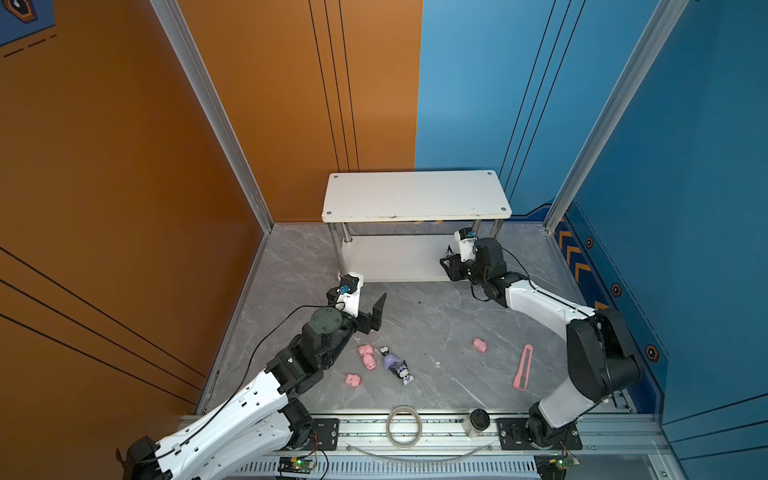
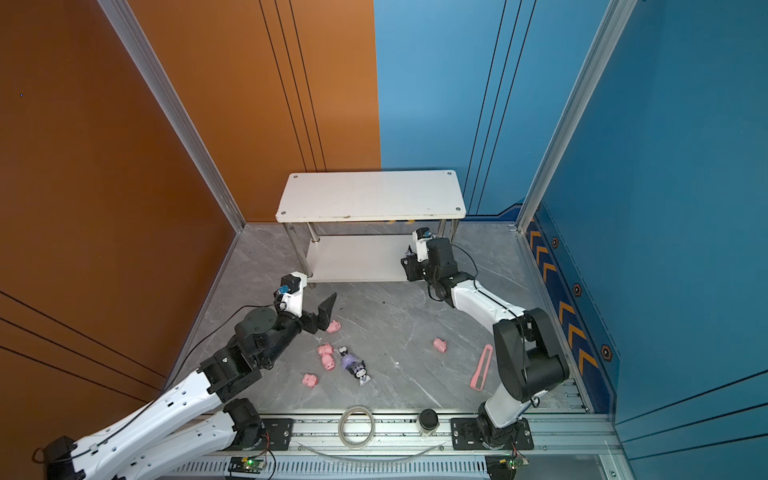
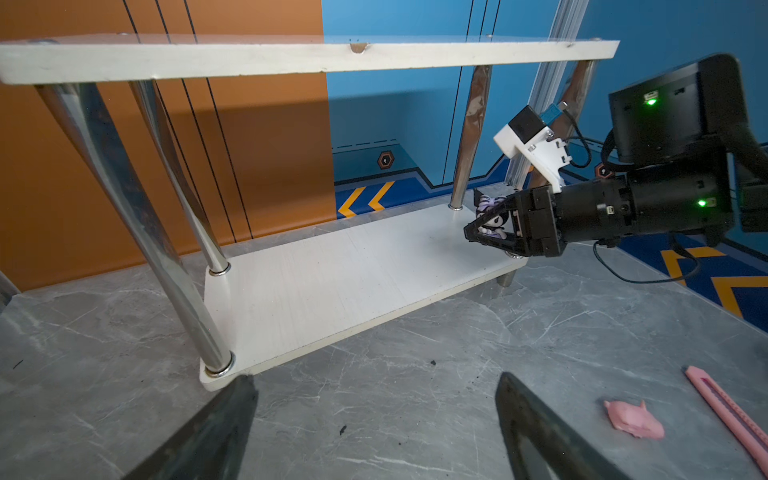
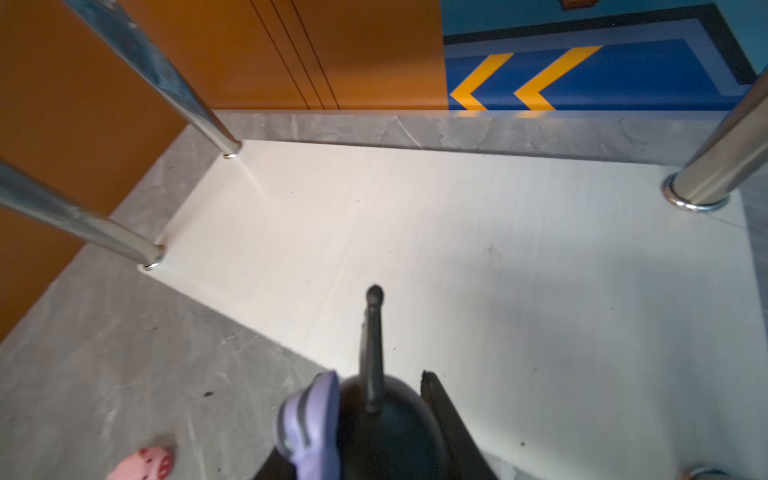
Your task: Place and organize the plastic toys onto the shelf
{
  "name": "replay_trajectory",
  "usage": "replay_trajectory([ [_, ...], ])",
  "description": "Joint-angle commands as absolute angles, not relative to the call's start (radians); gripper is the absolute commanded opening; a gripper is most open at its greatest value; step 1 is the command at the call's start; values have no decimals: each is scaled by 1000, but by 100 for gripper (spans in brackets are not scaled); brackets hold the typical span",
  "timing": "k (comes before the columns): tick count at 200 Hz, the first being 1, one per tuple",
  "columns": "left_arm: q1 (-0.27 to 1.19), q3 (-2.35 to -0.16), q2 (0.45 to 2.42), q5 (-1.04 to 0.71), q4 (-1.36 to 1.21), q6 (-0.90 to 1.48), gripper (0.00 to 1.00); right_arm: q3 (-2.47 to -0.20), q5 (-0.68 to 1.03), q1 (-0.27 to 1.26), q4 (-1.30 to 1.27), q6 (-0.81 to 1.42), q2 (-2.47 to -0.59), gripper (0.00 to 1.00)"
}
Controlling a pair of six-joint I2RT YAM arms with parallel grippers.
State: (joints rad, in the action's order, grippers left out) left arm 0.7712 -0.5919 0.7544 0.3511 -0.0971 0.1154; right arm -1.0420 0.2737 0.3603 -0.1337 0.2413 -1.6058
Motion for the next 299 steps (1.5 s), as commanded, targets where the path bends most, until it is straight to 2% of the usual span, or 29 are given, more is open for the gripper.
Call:
replay_trajectory([
  [1, 747, -583, 732, 207, -98, 154, 92, -929, 456, 370, -152, 359, -1501, 10],
  [29, 742, -581, 744, 143, -90, 178, 92, -854, 546, 396, -171, 428, -1405, 10],
  [46, 737, -575, 738, 143, -83, 189, 92, -843, 580, 418, -100, 420, -1367, 10],
  [90, 731, -553, 722, 144, -100, 209, 92, -823, 347, 613, 186, 263, -1325, 11],
  [126, 731, -557, 750, 114, -94, 224, 90, -800, 380, 661, 160, 279, -1333, 11],
  [157, 731, -558, 751, 113, -94, 230, 90, -830, 306, 663, 245, 252, -1379, 12],
  [188, 730, -556, 750, 125, -93, 232, 90, -888, 191, 693, 378, 239, -1504, 19],
  [227, 729, -559, 759, 131, -97, 231, 91, -934, 164, 781, 411, 259, -1638, 24],
  [246, 727, -559, 762, 132, -98, 230, 91, -958, 163, 785, 432, 261, -1672, 32],
  [283, 722, -557, 763, 133, -100, 224, 91, -1018, 109, 785, 491, 242, -1704, 60],
  [299, 720, -554, 762, 131, -104, 224, 91, -1064, 92, 785, 522, 229, -1729, 66],
])
